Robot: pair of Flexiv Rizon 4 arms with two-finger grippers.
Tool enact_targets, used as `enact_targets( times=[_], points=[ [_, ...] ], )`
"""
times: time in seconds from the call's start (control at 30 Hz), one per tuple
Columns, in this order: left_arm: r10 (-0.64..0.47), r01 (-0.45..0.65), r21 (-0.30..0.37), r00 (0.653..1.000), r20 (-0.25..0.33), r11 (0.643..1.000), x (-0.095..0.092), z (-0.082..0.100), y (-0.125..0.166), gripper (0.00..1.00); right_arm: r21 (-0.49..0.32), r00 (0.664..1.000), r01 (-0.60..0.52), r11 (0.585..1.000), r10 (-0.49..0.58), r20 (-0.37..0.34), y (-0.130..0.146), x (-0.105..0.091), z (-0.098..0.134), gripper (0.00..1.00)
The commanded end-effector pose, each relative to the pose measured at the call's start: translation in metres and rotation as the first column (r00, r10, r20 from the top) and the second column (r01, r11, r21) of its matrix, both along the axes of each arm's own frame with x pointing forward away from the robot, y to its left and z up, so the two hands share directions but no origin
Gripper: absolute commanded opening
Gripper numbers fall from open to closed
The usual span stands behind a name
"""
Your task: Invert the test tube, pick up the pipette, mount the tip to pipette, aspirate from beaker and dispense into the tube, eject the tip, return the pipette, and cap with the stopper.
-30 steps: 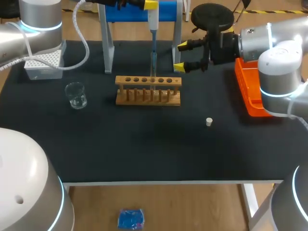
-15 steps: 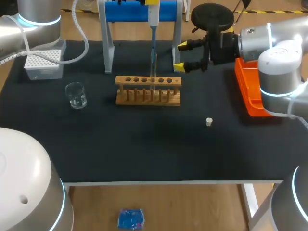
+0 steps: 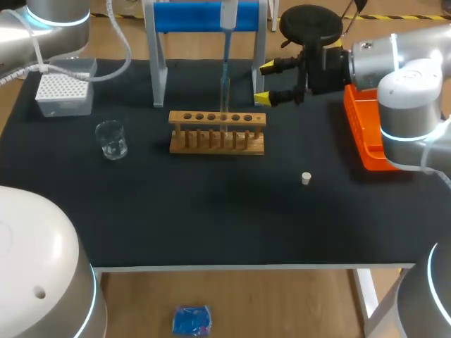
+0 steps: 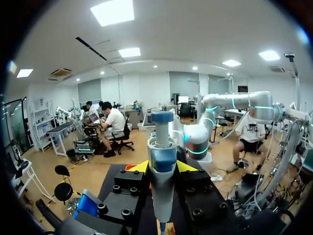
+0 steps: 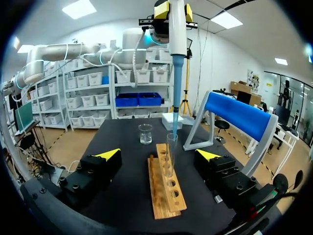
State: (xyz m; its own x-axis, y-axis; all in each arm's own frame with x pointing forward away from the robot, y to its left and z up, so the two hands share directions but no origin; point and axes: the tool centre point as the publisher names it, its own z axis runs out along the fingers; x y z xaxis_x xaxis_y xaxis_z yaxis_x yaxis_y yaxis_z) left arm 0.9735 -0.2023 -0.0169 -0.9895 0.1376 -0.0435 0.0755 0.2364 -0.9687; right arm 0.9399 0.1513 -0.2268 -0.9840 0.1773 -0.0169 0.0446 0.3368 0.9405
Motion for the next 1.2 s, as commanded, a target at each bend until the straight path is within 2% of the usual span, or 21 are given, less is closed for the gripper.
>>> enact_targets(
  times=[0.03,0.5,0.67,0.93,1.2],
  points=[
    [0.008,-0.008,0.010,1.000,0.008,1.000,-0.004,0.008,-0.001,0.00,0.000,1.000,0.001,1.000,-0.001,0.001,0.000,0.000,0.000,1.00],
    [0.012,-0.013,0.021,0.999,0.035,1.000,-0.011,0.027,-0.005,0.00,0.000,1.000,0.001,1.000,-0.001,0.001,0.000,0.000,0.000,1.00],
    [0.029,-0.030,0.035,0.998,0.051,0.999,-0.015,0.036,0.004,0.00,0.000,1.000,0.001,1.000,-0.001,0.001,0.000,0.000,0.000,1.00],
    [0.072,-0.076,0.058,0.995,0.071,0.995,-0.028,0.033,0.062,0.00,0.000,1.000,0.001,1.000,-0.001,0.001,0.000,0.000,0.000,1.00],
    [0.056,-0.061,0.073,0.996,0.072,0.995,-0.066,0.011,0.106,0.00,0.000,1.000,0.001,1.000,-0.001,0.001,0.000,0.000,0.000,1.00]
  ],
)
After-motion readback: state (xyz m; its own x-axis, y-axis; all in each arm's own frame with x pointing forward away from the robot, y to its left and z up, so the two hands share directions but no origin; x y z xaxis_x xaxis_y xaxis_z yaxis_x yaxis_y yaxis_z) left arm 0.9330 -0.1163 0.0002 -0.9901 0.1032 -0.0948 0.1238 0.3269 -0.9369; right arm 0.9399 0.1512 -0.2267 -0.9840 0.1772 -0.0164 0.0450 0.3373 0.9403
